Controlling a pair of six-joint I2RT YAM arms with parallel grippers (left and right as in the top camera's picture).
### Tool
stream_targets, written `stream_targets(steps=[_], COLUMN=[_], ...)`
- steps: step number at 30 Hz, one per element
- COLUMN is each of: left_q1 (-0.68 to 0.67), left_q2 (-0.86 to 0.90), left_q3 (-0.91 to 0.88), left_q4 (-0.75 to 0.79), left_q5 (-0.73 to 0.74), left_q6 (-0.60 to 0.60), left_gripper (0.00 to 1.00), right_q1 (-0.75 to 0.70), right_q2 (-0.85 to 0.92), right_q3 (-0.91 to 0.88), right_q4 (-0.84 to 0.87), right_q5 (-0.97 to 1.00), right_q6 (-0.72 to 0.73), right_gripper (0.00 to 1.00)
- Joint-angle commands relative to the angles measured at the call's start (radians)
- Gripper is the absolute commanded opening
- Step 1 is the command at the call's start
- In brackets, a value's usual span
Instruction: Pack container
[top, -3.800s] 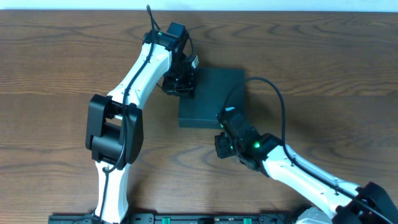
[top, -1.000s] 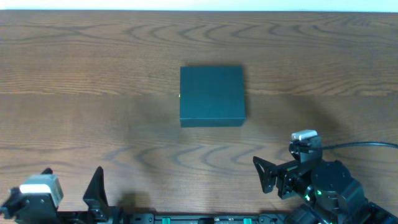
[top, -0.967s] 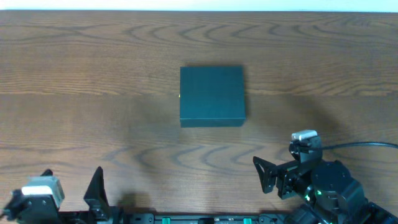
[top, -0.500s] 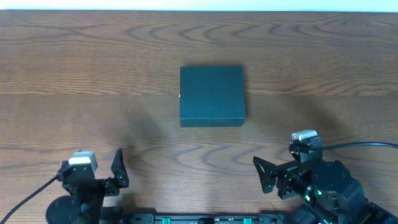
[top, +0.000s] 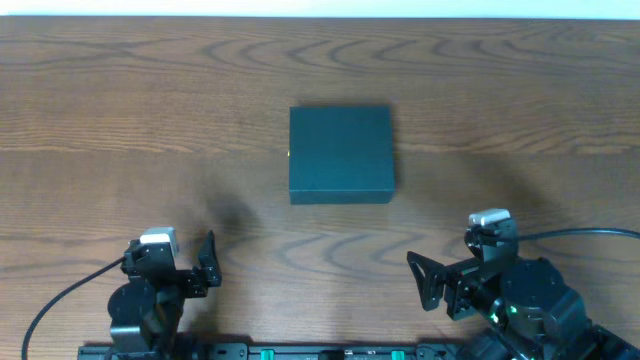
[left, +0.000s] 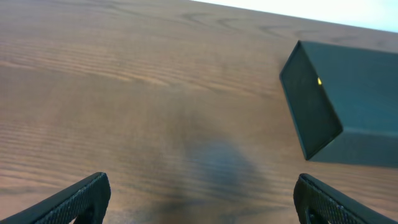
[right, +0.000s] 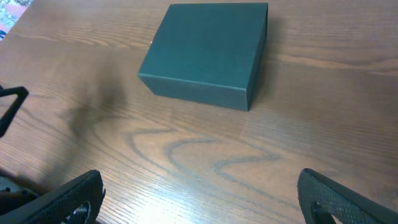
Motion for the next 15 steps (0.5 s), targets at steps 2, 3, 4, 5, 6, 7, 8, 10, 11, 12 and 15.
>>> stream_targets(steps=[2,3,4,5,6,7,8,10,11,12,15], left_q1=[-0.005,-0.005,-0.005,-0.005,-0.005,-0.005,-0.005,-0.005,-0.005,-0.005,-0.005], left_q2=[-0.011,-0.011,-0.011,-0.011,-0.011,-0.011,-0.011,-0.011,-0.011,-0.011,-0.011], left_q3=[-0.040,-0.051,-0.064,-0.074,-0.082,-0.090,-0.099,-0.117,-0.127,-0.137,-0.149], left_q4=[0.007,0.008,0.008,0.009,0.009,0.011,0.013,0.022,0.028,0.032,0.040], left_q5=[-0.002,-0.001,-0.001,-0.001,-0.001,-0.001,-0.001,-0.001,0.000,0.000,-0.005], left_q6=[-0.015,-0.015,-0.015,-0.015,-0.015,-0.015,-0.015,-0.016,-0.020,-0.031,-0.052], left_gripper=[0.95,0.95,0.95,0.95,0.95,0.95,0.95,0.95,0.95,0.95,0.95], right_q1=[0.006,0.006,0.006,0.006,0.006,0.006,0.006,0.006,0.006,0.006,0.006], right_q2=[-0.001,-0.001,-0.001,-0.001,-0.001,-0.001,-0.001,-0.001,-0.001,-0.001,-0.001], right_q3=[0.005,0.005,0.005,0.005,0.005,0.005,0.005,0.005,0.005,0.005,0.005], right_q4=[-0.002,-0.002,-0.002,-0.002,-0.002,-0.002,-0.002,-0.002,-0.002,-0.002,-0.002], right_q5=[0.003,0.003,0.003,0.003,0.003,0.003,0.003,0.003,0.003,0.003,0.003], right_q6=[-0.011,-0.011,-0.011,-0.011,-0.011,-0.011,-0.011,-0.011,-0.011,-0.011,-0.011], right_gripper=[0.99,0.99,0.99,0.99,0.99,0.99,0.99,0.99,0.99,0.99,0.99])
